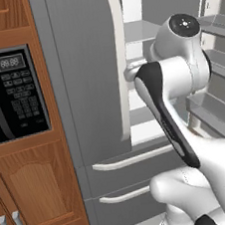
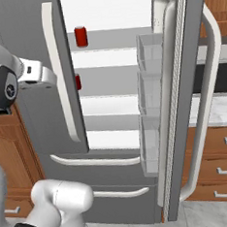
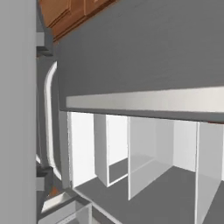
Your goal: Open the fridge, grab two sodas, and place both sodas inside the bowl with ice on the dining counter.
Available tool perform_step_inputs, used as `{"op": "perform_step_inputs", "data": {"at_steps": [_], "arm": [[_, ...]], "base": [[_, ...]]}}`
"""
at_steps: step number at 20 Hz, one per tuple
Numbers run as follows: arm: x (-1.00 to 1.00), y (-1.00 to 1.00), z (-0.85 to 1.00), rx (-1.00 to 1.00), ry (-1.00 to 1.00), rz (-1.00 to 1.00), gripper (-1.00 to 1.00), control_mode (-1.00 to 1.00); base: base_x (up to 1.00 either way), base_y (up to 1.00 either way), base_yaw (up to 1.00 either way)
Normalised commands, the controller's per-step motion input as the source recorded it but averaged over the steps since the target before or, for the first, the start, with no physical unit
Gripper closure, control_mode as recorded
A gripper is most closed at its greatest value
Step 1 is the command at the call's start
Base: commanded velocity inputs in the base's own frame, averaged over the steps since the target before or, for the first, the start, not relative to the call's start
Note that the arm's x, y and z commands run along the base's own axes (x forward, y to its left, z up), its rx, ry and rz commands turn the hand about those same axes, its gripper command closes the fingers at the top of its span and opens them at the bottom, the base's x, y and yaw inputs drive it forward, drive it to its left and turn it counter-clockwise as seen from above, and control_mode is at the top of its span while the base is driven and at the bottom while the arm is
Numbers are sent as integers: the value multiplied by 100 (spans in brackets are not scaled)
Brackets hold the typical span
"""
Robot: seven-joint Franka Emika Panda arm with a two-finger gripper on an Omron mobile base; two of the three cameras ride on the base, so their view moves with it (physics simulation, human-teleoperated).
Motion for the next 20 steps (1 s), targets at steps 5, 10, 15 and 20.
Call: {"op": "perform_step_inputs", "data": {"at_steps": [5,10,15,20], "arm": [[64,0,0,0,-2,-9,-100,-100],[77,0,-1,0,0,-2,-100,-100],[72,0,-2,2,0,0,-100,-100],[66,6,-9,1,0,0,-100,-100]], "base": [[0,0,0],[0,0,0],[0,0,0],[0,0,0]]}}
